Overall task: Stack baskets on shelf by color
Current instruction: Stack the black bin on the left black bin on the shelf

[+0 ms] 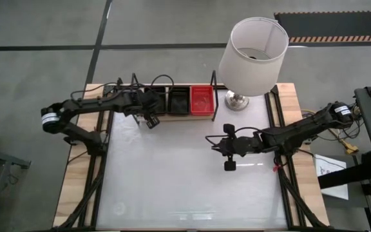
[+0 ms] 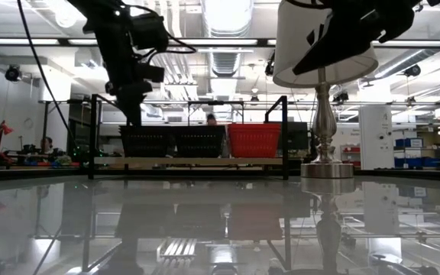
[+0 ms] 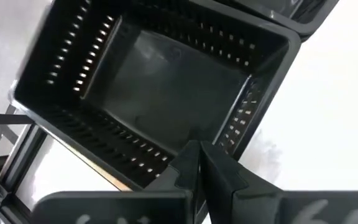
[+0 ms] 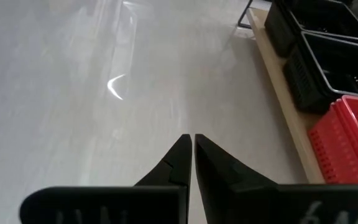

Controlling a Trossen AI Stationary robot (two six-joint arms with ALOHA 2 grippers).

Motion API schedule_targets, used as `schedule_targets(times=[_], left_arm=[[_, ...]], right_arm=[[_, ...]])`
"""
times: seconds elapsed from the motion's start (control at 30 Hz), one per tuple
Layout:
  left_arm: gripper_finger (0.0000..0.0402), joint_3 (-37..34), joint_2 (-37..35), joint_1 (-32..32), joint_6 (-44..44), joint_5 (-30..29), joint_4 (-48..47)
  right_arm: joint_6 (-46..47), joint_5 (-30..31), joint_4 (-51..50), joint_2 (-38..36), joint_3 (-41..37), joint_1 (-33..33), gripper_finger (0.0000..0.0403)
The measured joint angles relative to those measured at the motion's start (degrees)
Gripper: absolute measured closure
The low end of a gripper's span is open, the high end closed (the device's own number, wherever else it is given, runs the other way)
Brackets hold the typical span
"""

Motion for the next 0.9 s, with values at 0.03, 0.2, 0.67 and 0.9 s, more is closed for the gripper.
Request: schedule_targets(times=[0.03,0.2,0.67,0.9], left_arm=[[0.0402,0.0,-0.2,0.0,0.0,-0.1,0.0],[0.0402,0.1,-1.5,0.0,-0.2,-0.3,-1.5],[0.0402,-0.2,-1.9,0.0,-4.5,-3.5,-6.4],[0.0402,0.1,-2.0,0.0,-4.7,-4.8,-7.3]], right_arm=[[0.0,0.0,0.1,0.0,0.0,0.0,0.0390],[0.6,0.0,0.4,0.0,0.0,0.0,0.0390],[0.6,0.0,0.4,0.0,0.0,0.0,0.0390],[0.5,-0.1,0.4,0.0,0.0,0.0,0.0390]])
